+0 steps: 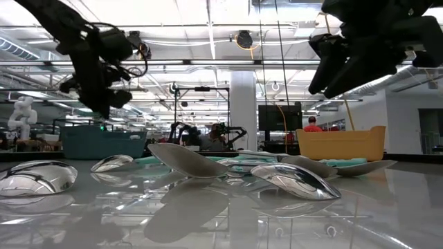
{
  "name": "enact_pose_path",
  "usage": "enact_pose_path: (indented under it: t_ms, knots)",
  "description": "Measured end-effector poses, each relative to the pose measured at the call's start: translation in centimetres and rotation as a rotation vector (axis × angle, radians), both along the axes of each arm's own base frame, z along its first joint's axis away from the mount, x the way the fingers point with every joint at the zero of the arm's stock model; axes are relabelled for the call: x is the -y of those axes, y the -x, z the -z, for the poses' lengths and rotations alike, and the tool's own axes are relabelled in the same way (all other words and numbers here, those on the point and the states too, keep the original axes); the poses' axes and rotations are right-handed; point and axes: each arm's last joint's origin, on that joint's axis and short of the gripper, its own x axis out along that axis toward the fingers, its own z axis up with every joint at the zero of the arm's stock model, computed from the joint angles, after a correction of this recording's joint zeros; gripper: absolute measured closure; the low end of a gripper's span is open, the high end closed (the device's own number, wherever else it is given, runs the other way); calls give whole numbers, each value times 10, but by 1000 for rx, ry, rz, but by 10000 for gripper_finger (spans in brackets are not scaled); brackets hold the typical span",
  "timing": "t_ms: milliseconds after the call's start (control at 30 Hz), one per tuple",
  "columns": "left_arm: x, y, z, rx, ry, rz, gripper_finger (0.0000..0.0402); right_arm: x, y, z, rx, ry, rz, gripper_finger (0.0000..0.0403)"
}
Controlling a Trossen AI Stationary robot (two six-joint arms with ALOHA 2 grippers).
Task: Sort silverware by color (type)
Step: Put the green spoon into the blue bin
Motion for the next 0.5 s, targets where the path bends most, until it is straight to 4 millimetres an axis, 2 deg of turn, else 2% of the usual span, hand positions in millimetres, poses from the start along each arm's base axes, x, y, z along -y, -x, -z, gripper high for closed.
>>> enact_pose_path:
  t_ms: [100, 300, 500]
  knots:
    - [-8, -7, 12, -13, 25, 2, 351, 0, 0, 0, -1, 2, 0, 248]
    - [-18, -18, 34, -69, 73, 7, 323, 0, 0, 0, -2, 2, -2, 248]
    - [-19, -20, 42, -60, 89, -31, 318, 0, 0, 0, -3, 0, -4, 248]
